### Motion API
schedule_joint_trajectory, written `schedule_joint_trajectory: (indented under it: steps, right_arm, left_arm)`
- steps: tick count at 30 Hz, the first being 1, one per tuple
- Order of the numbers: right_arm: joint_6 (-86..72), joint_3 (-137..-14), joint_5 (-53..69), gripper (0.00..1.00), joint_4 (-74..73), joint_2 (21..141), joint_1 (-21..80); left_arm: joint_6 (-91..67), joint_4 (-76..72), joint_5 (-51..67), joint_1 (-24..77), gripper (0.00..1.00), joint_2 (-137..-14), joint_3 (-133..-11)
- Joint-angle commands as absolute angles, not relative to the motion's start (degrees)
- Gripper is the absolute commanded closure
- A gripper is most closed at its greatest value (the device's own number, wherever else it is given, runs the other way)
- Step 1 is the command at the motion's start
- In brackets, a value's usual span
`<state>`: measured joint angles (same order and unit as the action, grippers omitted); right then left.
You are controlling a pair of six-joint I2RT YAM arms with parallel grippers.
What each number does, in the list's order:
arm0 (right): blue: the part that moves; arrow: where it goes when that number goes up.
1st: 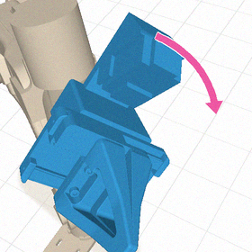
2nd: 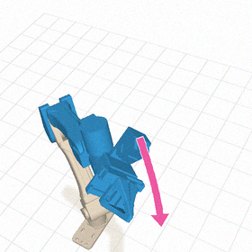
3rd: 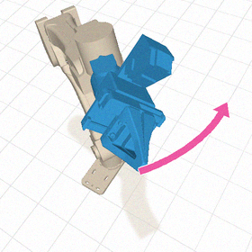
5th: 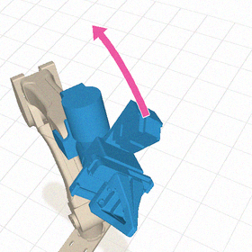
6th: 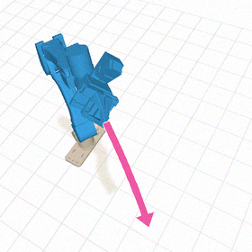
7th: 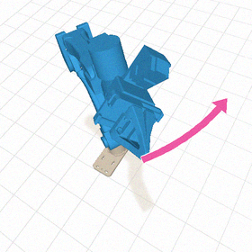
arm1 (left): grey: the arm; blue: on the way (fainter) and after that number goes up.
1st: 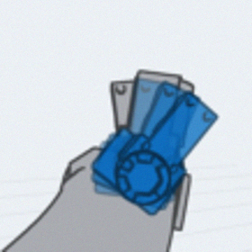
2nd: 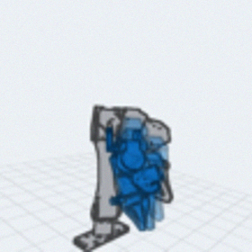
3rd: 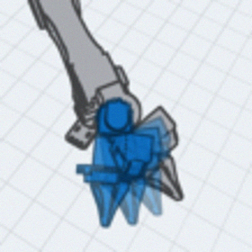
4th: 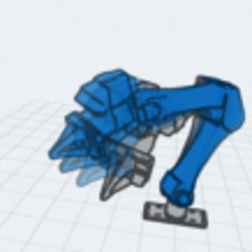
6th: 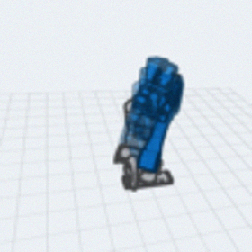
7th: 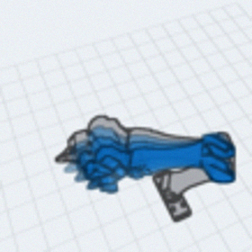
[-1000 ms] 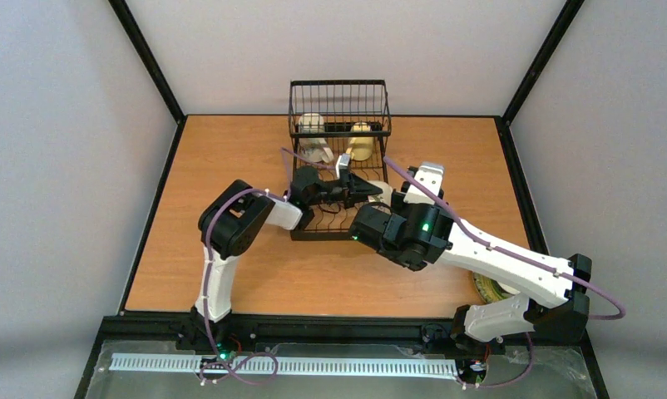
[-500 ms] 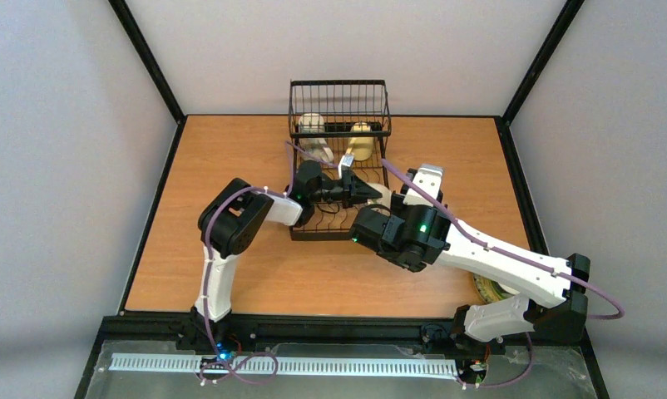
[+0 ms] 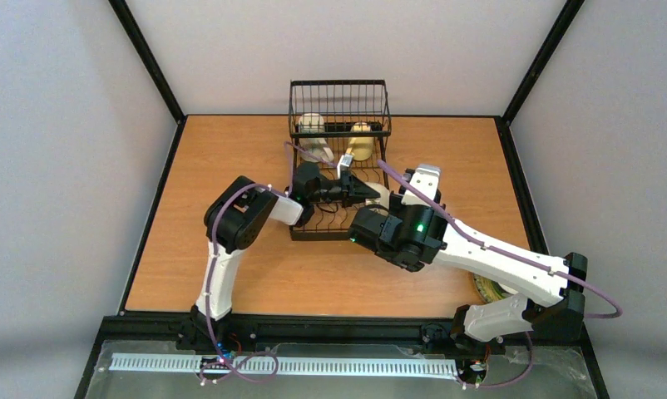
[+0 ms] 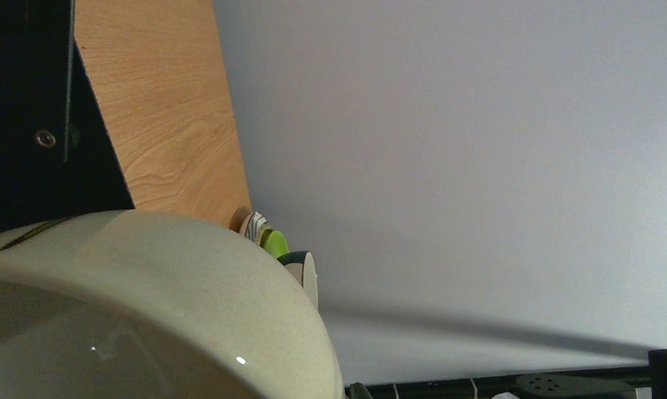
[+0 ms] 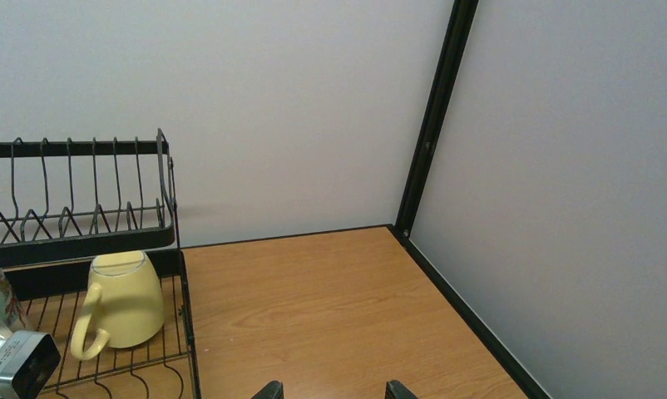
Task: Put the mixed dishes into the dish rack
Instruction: Place the bowl on the dish rack.
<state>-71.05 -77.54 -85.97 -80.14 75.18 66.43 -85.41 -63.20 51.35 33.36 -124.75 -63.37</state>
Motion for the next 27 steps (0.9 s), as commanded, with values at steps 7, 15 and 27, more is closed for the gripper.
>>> schedule_joint_trajectory:
  steps: [7,15,27]
  right_arm:
    - [-72.32,-77.84,-87.71,0.3,-79.8,77.26,66.08]
    - [-71.56,-78.6,-87.94,0.3,-79.81,78.03,66.02]
    - [-71.32,-79.01,-87.95,0.3,-79.83,78.88,66.06]
  left_arm:
    - [-91.55,-75.84,51.75,33.0,1.0,-128.73,-65.07]
    - [-95.56,-81.91,51.13,32.95,1.0,-130.95,-64.44]
    - [-95.85,-83.19,50.44,32.96,1.0,-131.34,-62.54]
